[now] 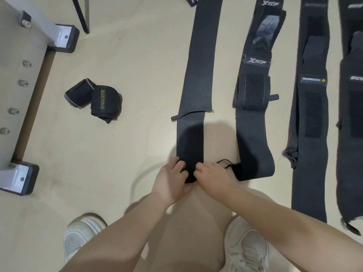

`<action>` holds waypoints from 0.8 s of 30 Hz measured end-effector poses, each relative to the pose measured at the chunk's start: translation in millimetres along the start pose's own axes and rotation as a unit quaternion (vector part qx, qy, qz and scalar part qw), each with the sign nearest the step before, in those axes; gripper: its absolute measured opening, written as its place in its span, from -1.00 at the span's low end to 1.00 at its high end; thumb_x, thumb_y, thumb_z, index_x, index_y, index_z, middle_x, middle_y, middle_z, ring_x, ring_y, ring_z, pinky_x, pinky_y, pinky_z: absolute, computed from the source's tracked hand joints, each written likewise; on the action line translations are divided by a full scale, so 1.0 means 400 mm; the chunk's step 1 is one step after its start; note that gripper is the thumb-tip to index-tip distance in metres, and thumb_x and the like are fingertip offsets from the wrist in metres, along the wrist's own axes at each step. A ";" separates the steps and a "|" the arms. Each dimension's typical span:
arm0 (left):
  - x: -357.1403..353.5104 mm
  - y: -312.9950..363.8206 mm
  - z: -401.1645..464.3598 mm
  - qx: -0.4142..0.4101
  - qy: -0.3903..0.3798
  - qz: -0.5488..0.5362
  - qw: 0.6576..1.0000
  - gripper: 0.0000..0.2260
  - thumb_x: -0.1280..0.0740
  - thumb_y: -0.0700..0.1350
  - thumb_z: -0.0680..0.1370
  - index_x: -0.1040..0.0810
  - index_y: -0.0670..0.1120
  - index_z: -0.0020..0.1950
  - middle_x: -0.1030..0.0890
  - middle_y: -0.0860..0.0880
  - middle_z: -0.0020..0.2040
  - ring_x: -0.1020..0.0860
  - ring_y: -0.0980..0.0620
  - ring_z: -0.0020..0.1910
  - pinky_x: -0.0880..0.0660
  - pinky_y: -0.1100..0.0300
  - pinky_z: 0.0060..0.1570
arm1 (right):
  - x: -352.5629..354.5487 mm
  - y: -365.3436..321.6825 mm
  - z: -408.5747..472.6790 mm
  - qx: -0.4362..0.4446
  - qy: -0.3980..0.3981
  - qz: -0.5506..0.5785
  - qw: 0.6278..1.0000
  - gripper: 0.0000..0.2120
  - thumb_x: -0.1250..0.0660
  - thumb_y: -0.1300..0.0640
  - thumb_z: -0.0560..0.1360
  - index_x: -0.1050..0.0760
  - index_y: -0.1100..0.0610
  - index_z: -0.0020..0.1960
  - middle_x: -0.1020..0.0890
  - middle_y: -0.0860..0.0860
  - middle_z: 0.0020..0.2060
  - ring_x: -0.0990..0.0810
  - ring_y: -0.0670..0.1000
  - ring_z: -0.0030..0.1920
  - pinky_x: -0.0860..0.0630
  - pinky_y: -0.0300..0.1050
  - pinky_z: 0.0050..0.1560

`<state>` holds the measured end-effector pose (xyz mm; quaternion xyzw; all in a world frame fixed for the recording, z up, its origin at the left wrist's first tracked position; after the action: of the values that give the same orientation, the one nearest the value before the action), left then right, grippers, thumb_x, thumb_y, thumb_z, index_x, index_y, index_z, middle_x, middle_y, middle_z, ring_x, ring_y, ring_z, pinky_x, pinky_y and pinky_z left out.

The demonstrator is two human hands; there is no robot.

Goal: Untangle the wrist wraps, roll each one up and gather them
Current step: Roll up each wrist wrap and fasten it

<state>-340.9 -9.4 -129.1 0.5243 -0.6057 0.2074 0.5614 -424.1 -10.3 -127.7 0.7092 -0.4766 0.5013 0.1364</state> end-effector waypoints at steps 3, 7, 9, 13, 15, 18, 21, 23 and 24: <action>0.015 -0.014 0.007 0.003 0.026 -0.025 0.999 -0.68 -0.21 0.02 0.39 -0.61 -0.09 -0.45 -0.50 0.00 -0.31 -0.39 0.05 -0.15 -0.46 0.28 -0.42 | 0.005 0.004 0.017 -0.034 -0.007 0.033 0.999 -0.78 -0.15 0.11 0.59 -0.52 0.12 0.13 -0.45 0.03 0.08 -0.43 0.07 0.14 -0.23 -0.12 -0.03; 0.022 -0.019 0.027 0.029 0.030 -0.027 0.999 -0.70 -0.18 -0.01 0.37 -0.61 -0.01 -0.48 -0.47 0.07 -0.41 -0.38 0.08 -0.23 -0.36 0.36 -0.34 | 0.017 0.019 0.028 -0.084 -0.001 0.069 0.994 -0.79 -0.18 0.06 0.60 -0.45 0.10 0.18 -0.49 0.04 0.12 -0.45 0.06 0.15 -0.09 -0.08 -0.09; 0.025 -0.012 0.029 0.049 0.017 -0.022 0.998 -0.85 -0.32 -0.04 0.31 -0.58 -0.05 -0.44 -0.47 0.07 -0.43 -0.48 0.04 -0.32 -0.34 0.33 -0.33 | 0.024 0.030 0.032 -0.110 -0.011 0.068 0.992 -0.82 -0.20 0.09 0.59 -0.38 0.12 0.16 -0.53 0.03 0.08 -0.50 0.07 0.09 -0.14 -0.10 -0.12; 0.031 -0.007 0.034 0.066 0.021 -0.037 0.997 -0.83 -0.47 -0.21 0.19 -0.48 -0.09 -0.40 -0.46 0.00 -0.42 -0.48 -0.03 -0.40 -0.38 0.28 -0.46 | 0.043 -0.003 0.032 -0.045 0.015 0.009 0.999 -0.74 -0.59 0.15 0.15 -0.55 0.12 -0.26 -0.54 0.02 -0.28 -0.56 0.02 -0.31 -0.27 -0.18 -0.36; 0.033 -0.008 0.038 0.063 0.021 -0.033 0.997 -0.89 -0.39 -0.18 0.26 -0.49 -0.09 -0.45 -0.45 -0.01 -0.41 -0.46 -0.02 -0.44 -0.39 0.28 -0.49 | 0.035 -0.007 0.024 -0.007 0.020 -0.036 0.999 -0.67 -0.62 0.18 -0.07 -0.53 0.08 -0.42 -0.49 -0.01 -0.44 -0.48 -0.01 -0.49 -0.28 -0.24 -0.49; 0.023 -0.017 0.042 0.069 0.015 -0.028 0.997 -0.77 -0.20 -0.12 0.36 -0.52 -0.10 -0.47 -0.47 -0.02 -0.39 -0.42 -0.01 -0.48 -0.37 0.30 -0.49 | 0.013 -0.022 0.010 0.048 0.012 -0.101 0.994 -0.73 -0.60 0.16 0.02 -0.56 0.10 -0.36 -0.51 0.01 -0.42 -0.45 0.02 -0.47 -0.30 -0.20 -0.46; 0.030 -0.018 0.043 0.067 0.025 -0.014 0.997 -0.84 -0.30 -0.20 0.32 -0.52 -0.11 -0.48 -0.46 -0.03 -0.38 -0.42 -0.03 -0.49 -0.34 0.30 -0.46 | 0.005 -0.030 0.017 0.055 0.012 -0.100 0.993 -0.74 -0.57 0.19 0.01 -0.56 0.11 -0.37 -0.50 0.01 -0.43 -0.45 0.02 -0.45 -0.29 -0.19 -0.45; 0.030 -0.012 0.041 0.047 0.033 -0.012 0.998 -0.86 -0.36 -0.24 0.29 -0.50 -0.13 -0.48 -0.45 -0.04 -0.39 -0.41 -0.05 -0.49 -0.32 0.29 -0.45 | 0.014 -0.028 0.027 0.046 0.016 -0.080 0.996 -0.73 -0.58 0.19 0.00 -0.55 0.11 -0.38 -0.51 0.00 -0.41 -0.48 0.01 -0.42 -0.32 -0.19 -0.44; 0.030 -0.008 0.039 0.034 0.032 -0.013 0.999 -0.84 -0.33 -0.22 0.33 -0.50 -0.14 -0.47 -0.45 -0.05 -0.38 -0.41 -0.05 -0.48 -0.33 0.28 -0.44 | 0.024 -0.025 0.031 0.031 0.017 -0.067 0.997 -0.75 -0.57 0.18 0.07 -0.56 0.12 -0.31 -0.53 0.02 -0.35 -0.51 0.02 -0.35 -0.36 -0.17 -0.40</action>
<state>-343.2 -28.6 -124.0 0.5437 -0.5732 0.2371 0.5654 -408.5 -18.5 -122.4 0.7348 -0.4100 0.5173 0.1561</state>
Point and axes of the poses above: each hand's wrist, its own z-axis towards the middle knuckle, its own x-axis out of the back of the hand, y = z × x, the point moved 8 cm from there along z, towards the middle knuckle
